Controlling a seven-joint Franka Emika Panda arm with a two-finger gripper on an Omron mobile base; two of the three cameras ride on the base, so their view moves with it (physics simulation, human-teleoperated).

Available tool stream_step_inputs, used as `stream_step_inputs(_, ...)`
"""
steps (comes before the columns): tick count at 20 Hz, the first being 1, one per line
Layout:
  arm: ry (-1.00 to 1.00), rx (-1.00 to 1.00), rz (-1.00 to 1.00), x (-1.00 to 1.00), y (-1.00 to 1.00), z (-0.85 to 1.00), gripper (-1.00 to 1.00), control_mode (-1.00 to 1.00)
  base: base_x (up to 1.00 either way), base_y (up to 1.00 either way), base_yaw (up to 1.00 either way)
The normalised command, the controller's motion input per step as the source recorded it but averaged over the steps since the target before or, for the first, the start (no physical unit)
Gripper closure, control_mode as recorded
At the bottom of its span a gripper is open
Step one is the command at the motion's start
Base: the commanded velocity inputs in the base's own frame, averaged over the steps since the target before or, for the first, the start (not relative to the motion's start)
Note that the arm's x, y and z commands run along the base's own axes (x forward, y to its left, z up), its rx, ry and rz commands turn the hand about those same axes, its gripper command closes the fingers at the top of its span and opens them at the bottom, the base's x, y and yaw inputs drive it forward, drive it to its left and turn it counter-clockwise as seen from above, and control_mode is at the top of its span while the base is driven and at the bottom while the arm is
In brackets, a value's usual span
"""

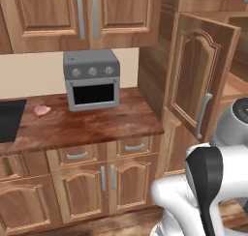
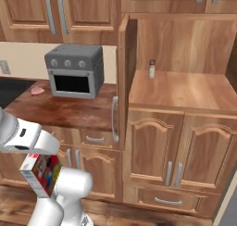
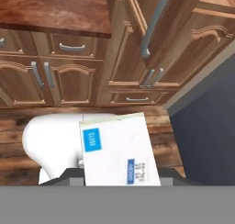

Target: Pick the cereal and honey bottle from the counter and place them in the cabinets closest to them.

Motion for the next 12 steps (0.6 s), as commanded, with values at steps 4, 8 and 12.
stream_step_inputs(4,0.00,0.00,0.00,0.00,0.00,0.00,1.00,1.00,-0.14,-0.56,0.00)
stream_step_inputs(8,0.00,0.00,0.00,0.00,0.00,0.00,1.00,1.00,-0.11,-0.56,0.00)
stream_step_inputs(12,0.00,0.00,0.00,0.00,0.00,0.00,1.00,1.00,-0.07,-0.56,0.00)
